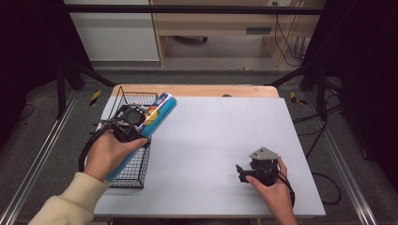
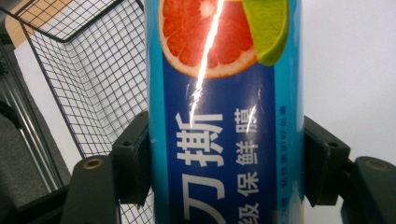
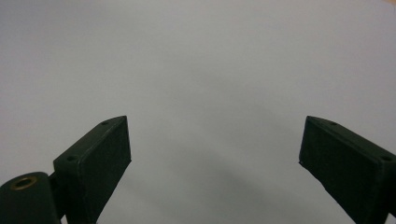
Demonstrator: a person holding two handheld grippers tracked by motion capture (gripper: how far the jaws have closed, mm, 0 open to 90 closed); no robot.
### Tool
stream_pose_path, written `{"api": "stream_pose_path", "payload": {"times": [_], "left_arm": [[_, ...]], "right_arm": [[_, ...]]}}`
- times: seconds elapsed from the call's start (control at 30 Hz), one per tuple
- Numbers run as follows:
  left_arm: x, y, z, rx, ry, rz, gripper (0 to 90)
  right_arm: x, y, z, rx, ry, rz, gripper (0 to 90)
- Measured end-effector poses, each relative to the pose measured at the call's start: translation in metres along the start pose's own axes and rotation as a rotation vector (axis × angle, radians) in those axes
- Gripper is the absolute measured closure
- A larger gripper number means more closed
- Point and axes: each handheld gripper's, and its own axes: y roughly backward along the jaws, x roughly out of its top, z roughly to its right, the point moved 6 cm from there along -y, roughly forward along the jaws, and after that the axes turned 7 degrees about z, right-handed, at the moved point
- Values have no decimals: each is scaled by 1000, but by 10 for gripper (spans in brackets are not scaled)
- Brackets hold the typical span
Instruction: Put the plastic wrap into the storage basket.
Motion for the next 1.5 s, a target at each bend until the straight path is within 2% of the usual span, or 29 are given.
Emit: {"api": "stream_pose_path", "payload": {"times": [0.27, 0.7, 0.77, 0.83, 0.87, 0.97, 1.5], "left_arm": [[-2, -1, -5, 8, -6, -6, 318], [-6, 0, -11, 10, 25, -11, 319], [-6, 0, -12, 13, 14, -9, 319], [-7, 0, -13, 13, 26, -15, 319], [-7, 0, -14, 14, 17, -10, 319], [-9, 0, -15, 16, 35, -17, 319], [-13, -1, -21, 22, 57, -21, 319]], "right_arm": [[0, 1, -1, 0, -5, -1, 93], [-1, 1, 0, 2, -3, -4, 93], [-1, 1, 0, 2, -2, -3, 94], [-1, 1, 0, 2, -4, -4, 93], [-1, 1, 0, 3, -4, -4, 94], [-1, 1, 0, 3, -4, -1, 93], [-1, 0, 0, 7, -5, -2, 93]]}}
